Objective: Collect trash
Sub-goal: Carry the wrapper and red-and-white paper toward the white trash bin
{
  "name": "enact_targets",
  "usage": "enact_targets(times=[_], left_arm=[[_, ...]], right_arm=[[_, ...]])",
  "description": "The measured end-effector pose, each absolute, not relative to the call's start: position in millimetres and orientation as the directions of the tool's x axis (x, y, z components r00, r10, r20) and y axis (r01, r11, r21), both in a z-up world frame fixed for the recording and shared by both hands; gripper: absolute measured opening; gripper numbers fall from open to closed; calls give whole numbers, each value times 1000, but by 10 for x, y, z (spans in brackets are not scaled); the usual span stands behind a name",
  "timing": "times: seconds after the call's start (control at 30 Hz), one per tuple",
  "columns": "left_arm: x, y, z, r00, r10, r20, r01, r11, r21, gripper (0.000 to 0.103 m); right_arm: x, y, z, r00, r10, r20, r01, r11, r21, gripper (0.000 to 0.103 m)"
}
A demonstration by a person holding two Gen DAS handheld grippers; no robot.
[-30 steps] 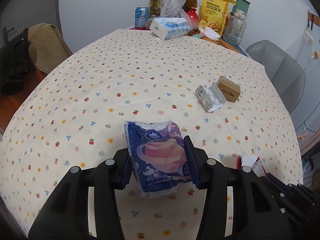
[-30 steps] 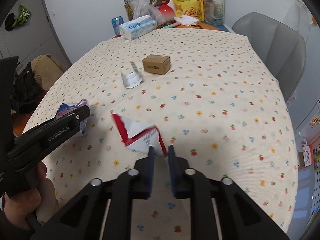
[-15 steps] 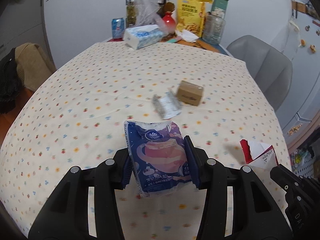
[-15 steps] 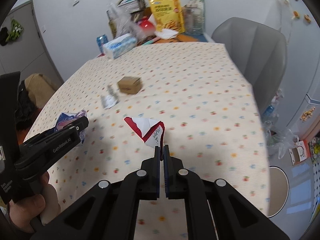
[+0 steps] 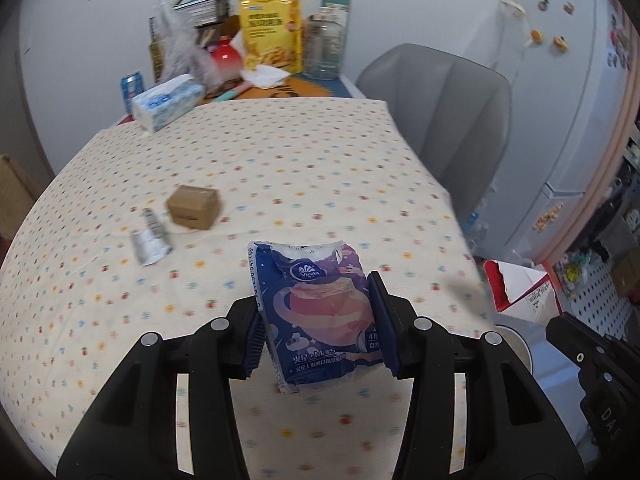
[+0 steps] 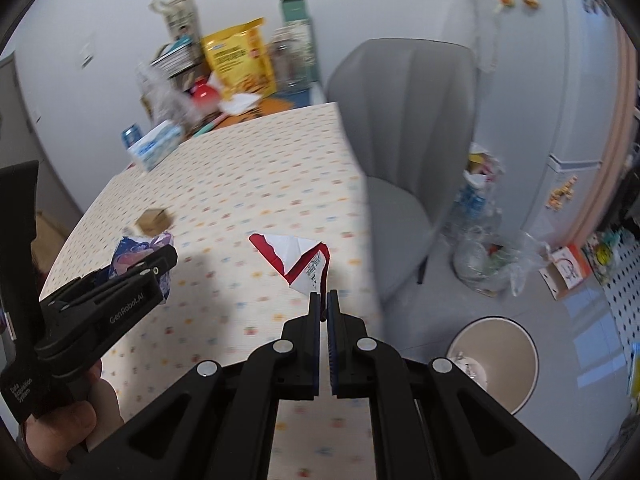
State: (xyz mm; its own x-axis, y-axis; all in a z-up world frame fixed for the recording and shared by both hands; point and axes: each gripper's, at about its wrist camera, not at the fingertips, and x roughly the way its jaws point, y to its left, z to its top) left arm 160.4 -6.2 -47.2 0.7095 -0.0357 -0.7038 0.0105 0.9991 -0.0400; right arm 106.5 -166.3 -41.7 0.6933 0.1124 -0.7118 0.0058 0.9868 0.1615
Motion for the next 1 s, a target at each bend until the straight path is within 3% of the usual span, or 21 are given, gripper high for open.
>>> enact_targets(times=[1.0], left_arm=[[1883, -2207, -756, 628, -128, -768, 308, 947, 94, 47]], right_arm=[[915, -3858, -907, 676, -12, -737, 340, 893, 296, 5]])
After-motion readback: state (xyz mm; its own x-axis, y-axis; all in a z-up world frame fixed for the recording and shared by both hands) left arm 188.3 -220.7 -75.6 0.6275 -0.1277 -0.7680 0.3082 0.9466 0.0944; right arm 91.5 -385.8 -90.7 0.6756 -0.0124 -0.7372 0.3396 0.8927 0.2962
